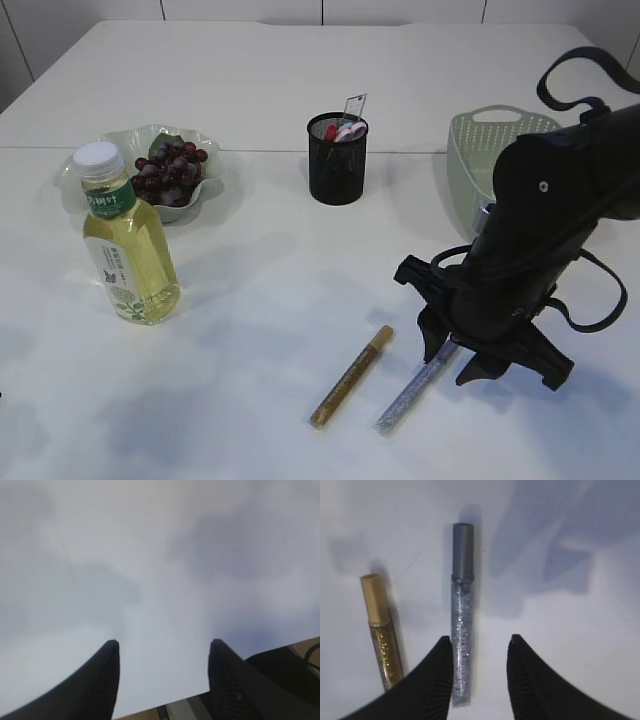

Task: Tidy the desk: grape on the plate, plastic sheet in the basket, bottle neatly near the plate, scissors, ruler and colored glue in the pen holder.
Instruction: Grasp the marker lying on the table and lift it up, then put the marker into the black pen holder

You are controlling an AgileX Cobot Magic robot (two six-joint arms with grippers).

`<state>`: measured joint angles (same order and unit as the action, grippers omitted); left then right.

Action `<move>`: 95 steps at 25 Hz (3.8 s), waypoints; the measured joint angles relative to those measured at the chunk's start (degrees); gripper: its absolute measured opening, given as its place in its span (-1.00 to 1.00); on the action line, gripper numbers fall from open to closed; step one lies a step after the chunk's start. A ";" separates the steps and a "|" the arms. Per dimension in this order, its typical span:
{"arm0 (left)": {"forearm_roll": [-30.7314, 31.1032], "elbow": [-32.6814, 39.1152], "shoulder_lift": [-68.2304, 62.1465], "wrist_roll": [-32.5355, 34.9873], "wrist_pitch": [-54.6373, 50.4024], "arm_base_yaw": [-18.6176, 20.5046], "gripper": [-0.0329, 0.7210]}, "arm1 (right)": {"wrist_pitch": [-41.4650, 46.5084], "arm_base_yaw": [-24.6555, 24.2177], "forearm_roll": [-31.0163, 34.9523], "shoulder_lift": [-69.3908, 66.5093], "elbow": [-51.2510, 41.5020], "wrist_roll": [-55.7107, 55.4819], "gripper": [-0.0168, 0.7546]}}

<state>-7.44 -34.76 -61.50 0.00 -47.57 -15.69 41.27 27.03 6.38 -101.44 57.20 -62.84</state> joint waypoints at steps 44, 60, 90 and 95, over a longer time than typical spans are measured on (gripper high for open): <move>0.00 0.00 0.00 0.00 -0.14 0.00 0.19 | -2.82 0.00 -0.54 -9.28 3.22 1.74 -0.70; 0.00 0.00 0.00 0.00 -0.18 0.00 0.18 | -3.09 -10.66 31.95 -5.67 24.61 60.23 -0.72; 0.00 0.00 0.00 0.00 -2.82 0.00 0.12 | -11.23 -15.94 86.20 -31.81 58.10 152.69 -0.72; 0.00 0.00 0.00 0.00 -2.82 0.00 0.12 | -11.35 -15.83 92.56 -34.12 58.10 163.53 -0.72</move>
<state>-7.44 -34.76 -61.50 0.00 -50.39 -15.69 29.92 11.20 98.95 -135.56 115.31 100.69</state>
